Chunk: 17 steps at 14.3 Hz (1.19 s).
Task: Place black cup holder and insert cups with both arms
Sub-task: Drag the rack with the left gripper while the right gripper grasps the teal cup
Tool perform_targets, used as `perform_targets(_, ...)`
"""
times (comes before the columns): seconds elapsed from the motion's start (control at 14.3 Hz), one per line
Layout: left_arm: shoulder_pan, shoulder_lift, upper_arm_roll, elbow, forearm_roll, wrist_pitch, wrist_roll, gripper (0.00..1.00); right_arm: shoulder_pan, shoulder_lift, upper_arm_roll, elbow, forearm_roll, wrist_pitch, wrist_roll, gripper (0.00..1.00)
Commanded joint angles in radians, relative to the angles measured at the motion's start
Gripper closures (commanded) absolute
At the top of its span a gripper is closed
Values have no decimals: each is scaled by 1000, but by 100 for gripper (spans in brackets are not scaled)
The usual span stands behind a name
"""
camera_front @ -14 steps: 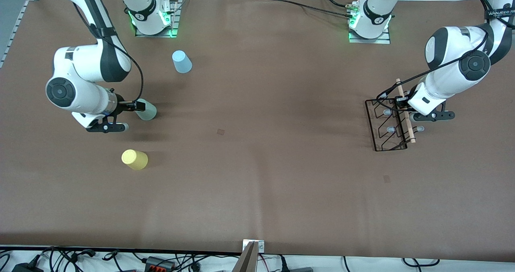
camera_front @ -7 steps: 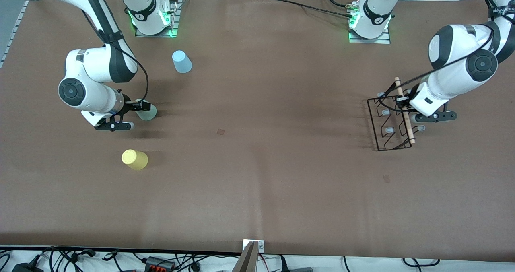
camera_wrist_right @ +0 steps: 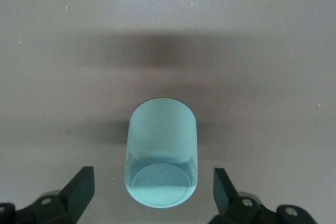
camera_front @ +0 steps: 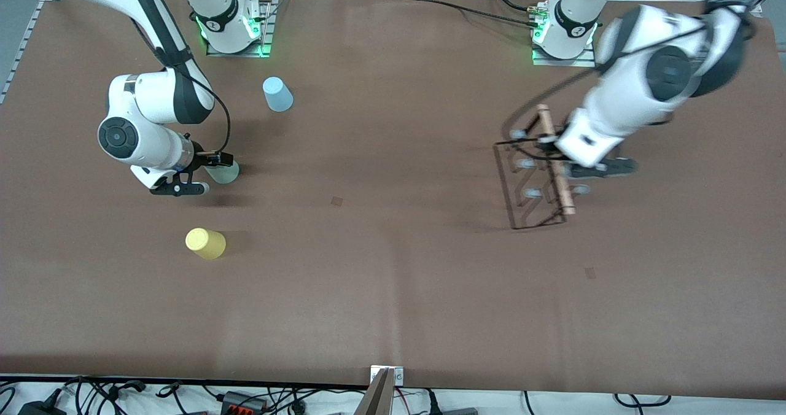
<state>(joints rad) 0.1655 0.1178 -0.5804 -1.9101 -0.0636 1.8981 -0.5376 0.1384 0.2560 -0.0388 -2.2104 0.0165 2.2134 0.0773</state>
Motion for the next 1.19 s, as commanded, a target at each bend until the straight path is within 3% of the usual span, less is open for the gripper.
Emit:
perform_targets(0.0,-49,86,-102,120,-5,-34,-178,99,-2,-21,-1,-38,14,37,-27,0)
perform_targets(0.42,-243,169,-98,243,5,-24,-257,99,6,3,-1,-40,14,48,-30,0)
perform_targets(0.56,-279,207,-102,281,27,42,-329,99,6,6,-1,-40,14,46,-30,0)
perform_targets(0.77,-331,258,-101,287,86,84,-396,99,-2,8,-3,-38,13,46,-47,0)
perform_targets(0.91,-385,298,-91,319,122,119,-433,99,-3,14,-4,-37,13,46,-56,13)
perform_targets(1.12,-405,371,-93,338,160,140,-446,99,0,14,-4,-31,13,40,-56,59)
